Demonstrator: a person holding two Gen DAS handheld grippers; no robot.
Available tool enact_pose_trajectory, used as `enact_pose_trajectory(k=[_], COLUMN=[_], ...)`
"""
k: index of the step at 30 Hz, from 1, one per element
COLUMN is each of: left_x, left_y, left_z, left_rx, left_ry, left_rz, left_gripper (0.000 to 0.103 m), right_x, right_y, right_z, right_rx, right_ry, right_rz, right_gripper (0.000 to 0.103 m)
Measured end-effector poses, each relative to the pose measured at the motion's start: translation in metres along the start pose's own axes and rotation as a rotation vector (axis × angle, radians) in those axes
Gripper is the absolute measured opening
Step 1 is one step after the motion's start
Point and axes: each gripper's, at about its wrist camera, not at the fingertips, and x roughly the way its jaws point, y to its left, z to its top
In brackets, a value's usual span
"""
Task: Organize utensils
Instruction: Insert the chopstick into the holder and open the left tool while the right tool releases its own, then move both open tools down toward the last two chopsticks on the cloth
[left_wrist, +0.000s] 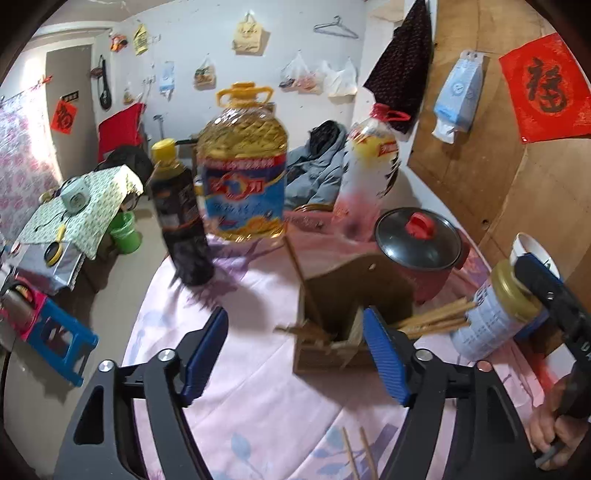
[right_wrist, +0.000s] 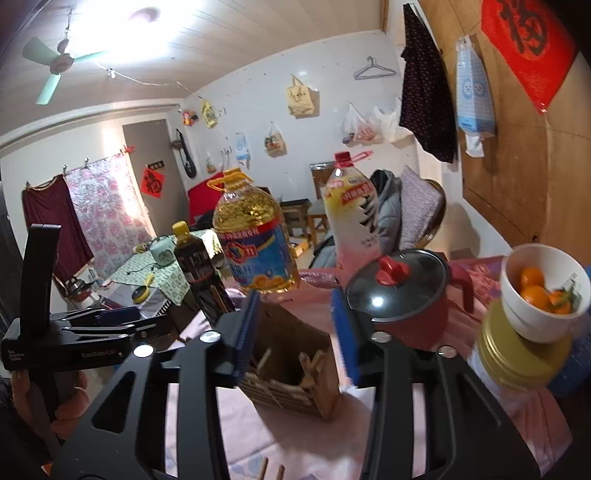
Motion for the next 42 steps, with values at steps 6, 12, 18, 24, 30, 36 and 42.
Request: enact_pose_trajectory(k=[6,12,18,24,30,36,42], left_x=[-0.014,-0.021,-0.028,-0.033,-0.031,-0.024,-0.017], left_y=[0.018,0.034,0.039,0.032,0.019,0.010,0.008], left_z=[-0.029,-0.057,-0.088,-0.116,-0.147,-0.179,-0.213], left_rx=[-0.045,-0.099,-0.114,-0.089,-0.054,-0.025,-0.020], left_ry=[0.016,0.057,0.096,0.125,0.180,0.243,0.311], left_rz=[0.072,0.090,0.113,0.129,0.131,0.132,0.136], left_gripper=[0.088,0.088,0.088,0.089,0.091,0.092,0.092], right_x=[-0.021,-0.035,-0.048,-0.054,-0.061,-0.063,-0.064], right_y=[-0.006,-0.007,-0.002,0.003,0.006,0.010,0.018], right_z=[-0.018,-0.041,-0.065,-0.091,-0.123,-0.161,-0.193], right_rx=[0.025,0.051,0.034,0.030,0.031,-0.023,-0.107], right_ry=[0.016,0.062,0.105,0.156,0.225,0.324,0.412], right_rz=[-0.035,-0.048,-0.047,-0.043,-0.036,-0.056,-0.069], right_gripper=[0.069,0.072,0.074,0.075,0.075,0.075,0.075])
